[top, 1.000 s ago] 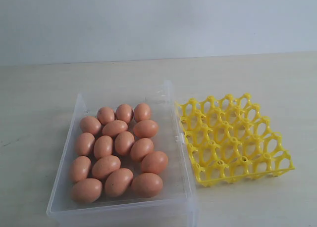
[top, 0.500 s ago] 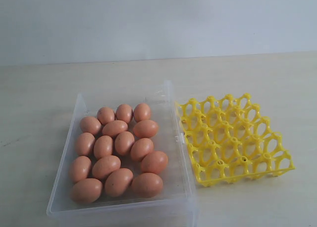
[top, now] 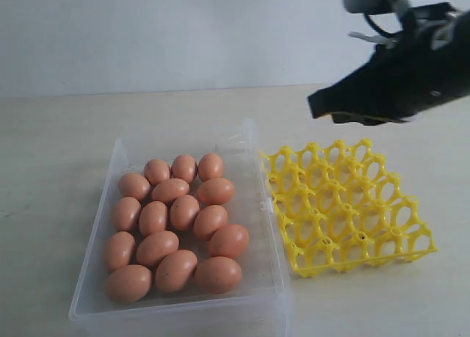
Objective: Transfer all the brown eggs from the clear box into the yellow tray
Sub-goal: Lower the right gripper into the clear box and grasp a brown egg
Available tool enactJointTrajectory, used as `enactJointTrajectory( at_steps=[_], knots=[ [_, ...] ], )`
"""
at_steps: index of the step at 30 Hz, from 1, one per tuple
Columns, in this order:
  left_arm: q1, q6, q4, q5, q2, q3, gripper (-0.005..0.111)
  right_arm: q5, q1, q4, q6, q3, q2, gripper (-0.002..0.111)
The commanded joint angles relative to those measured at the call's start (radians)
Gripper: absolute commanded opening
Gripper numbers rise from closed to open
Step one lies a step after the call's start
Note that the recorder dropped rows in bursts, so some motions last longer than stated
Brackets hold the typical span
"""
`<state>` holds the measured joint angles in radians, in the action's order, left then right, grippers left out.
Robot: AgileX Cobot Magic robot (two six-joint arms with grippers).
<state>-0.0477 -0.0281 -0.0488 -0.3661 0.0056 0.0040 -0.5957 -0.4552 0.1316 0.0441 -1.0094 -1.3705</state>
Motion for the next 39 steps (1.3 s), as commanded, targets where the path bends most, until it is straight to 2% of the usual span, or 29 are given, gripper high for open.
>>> enactJointTrajectory(
  at_steps=[1, 3, 5, 7, 13, 15, 26, 39],
  knots=[
    [0.009, -0.002, -0.004, 0.012, -0.006, -0.004, 0.0, -0.178, -0.083, 0.121, 0.225, -0.255, -0.215, 0.0],
    [0.009, -0.002, -0.004, 0.012, -0.006, -0.004, 0.0, -0.312, -0.101, 0.229, 0.274, -0.387, -0.344, 0.001],
    [0.009, -0.002, -0.004, 0.012, -0.006, -0.004, 0.0, -0.462, -0.104, 0.241, 0.344, -0.509, -0.452, 0.009],
    [0.009, -0.002, -0.004, 0.012, -0.006, -0.004, 0.0, -0.625, -0.104, 0.227, 0.409, -0.623, -0.542, 0.022],
    [0.009, -0.002, -0.004, 0.012, -0.006, -0.004, 0.0, -0.625, -0.116, 0.228, 0.48, -0.754, -0.664, 0.06],
    [0.009, -0.002, -0.004, 0.012, -0.006, -0.004, 0.0, -0.625, -0.124, 0.225, 0.523, -0.774, -0.688, 0.066],
    [0.009, -0.002, -0.004, 0.012, -0.006, -0.004, 0.0, -0.625, -0.149, 0.112, 0.556, -0.854, -0.845, 0.064],
    [0.009, -0.002, -0.004, 0.012, -0.006, -0.004, 0.0, -0.596, -0.149, 0.129, 0.556, -0.926, -0.969, 0.064]
  ],
)
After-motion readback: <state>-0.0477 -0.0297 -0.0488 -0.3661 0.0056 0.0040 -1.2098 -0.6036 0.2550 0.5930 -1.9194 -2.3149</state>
